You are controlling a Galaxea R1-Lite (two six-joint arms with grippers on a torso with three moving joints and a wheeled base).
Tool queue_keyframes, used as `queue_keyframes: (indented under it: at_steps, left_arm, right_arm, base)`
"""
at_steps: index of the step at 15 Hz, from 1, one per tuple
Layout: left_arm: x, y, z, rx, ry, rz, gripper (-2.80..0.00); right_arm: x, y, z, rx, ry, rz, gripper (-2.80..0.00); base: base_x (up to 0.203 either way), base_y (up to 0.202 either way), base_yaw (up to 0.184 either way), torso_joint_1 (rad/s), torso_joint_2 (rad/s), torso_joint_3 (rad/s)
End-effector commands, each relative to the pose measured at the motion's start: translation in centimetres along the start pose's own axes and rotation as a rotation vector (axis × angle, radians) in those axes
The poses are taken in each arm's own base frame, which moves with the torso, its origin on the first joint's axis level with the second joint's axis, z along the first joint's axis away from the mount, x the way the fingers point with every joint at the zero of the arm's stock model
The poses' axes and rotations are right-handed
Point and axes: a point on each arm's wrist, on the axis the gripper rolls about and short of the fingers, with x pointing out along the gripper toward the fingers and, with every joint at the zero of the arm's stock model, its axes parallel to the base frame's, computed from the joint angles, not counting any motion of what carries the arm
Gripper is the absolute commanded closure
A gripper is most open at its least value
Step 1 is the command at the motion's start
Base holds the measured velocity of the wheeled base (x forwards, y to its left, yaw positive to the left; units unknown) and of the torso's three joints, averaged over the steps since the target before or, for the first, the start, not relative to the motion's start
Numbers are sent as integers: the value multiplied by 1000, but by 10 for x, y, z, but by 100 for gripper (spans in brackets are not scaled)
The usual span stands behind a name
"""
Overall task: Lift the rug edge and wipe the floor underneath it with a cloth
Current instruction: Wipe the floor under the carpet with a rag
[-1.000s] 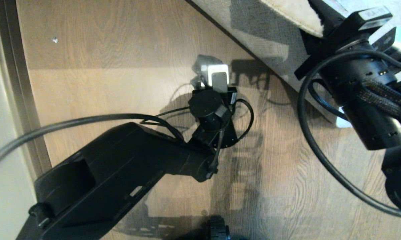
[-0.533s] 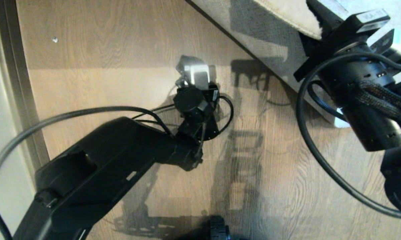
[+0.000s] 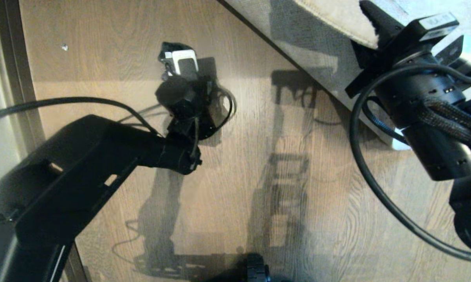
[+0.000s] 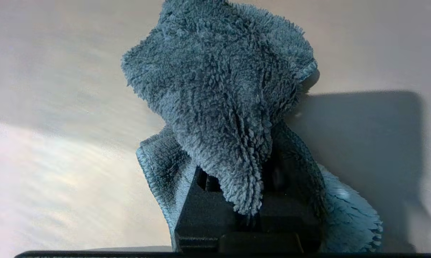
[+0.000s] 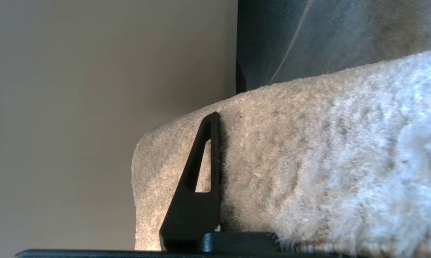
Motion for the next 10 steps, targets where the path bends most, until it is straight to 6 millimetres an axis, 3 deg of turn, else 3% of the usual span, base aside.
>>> queue_keyframes:
  at_steps: [1, 3, 6, 10]
  left_arm:
    - [14, 22, 11, 6, -18, 54, 0]
    - [15, 28, 16, 6, -23, 62, 0]
    - [-8, 7, 29, -7, -23, 0, 0]
    - [-71, -42, 51, -53, -17, -161, 0]
  right_arm:
    - [-2, 5, 3, 15, -19, 36, 0]
    - [-4, 5, 3, 15, -16, 33, 0]
    - [-6, 6, 4, 15, -15, 31, 0]
    - [-5, 5, 4, 15, -15, 31, 0]
  base:
    - [0, 0, 0, 0, 0, 0]
    - [0, 0, 0, 0, 0, 0]
    - [0, 0, 0, 0, 0, 0]
    - [0, 0, 0, 0, 0, 0]
